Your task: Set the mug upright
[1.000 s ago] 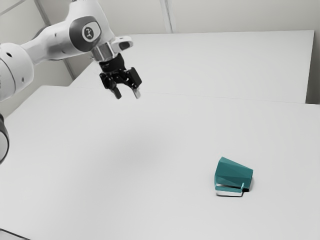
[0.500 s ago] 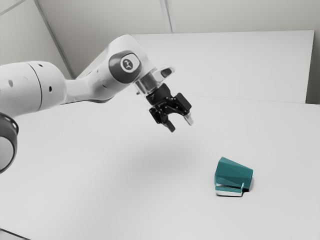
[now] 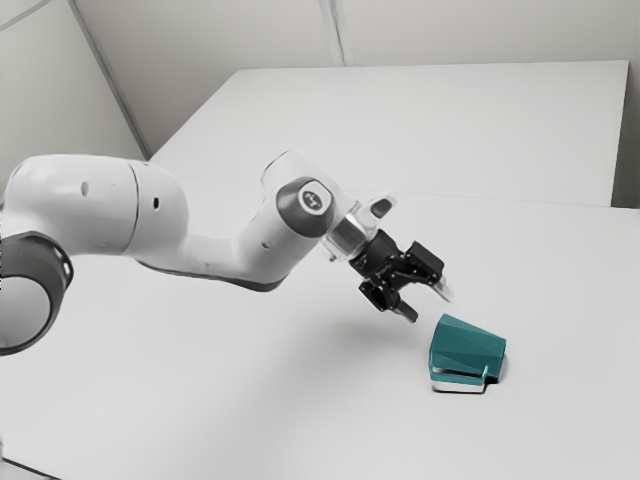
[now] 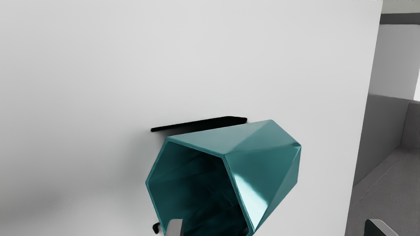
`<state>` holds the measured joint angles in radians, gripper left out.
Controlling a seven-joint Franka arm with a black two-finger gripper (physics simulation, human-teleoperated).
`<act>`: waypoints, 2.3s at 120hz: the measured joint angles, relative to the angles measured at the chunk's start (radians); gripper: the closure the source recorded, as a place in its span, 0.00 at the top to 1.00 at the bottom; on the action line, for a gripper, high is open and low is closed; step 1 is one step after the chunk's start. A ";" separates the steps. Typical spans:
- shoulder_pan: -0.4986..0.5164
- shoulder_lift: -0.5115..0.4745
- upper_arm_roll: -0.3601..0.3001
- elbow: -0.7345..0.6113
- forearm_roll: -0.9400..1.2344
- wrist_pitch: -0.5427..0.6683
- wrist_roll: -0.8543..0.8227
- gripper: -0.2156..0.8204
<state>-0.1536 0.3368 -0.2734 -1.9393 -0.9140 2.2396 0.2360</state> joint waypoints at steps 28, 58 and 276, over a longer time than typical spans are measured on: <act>-0.008 0.060 -0.013 -0.003 -0.106 0.058 0.062 0.79; -0.024 0.078 -0.027 -0.002 -0.176 0.079 0.113 0.79; 0.113 -0.256 0.145 0.026 0.887 -0.216 -0.147 0.04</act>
<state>-0.0402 0.0805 -0.1283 -1.9133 -0.0271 2.0241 0.0895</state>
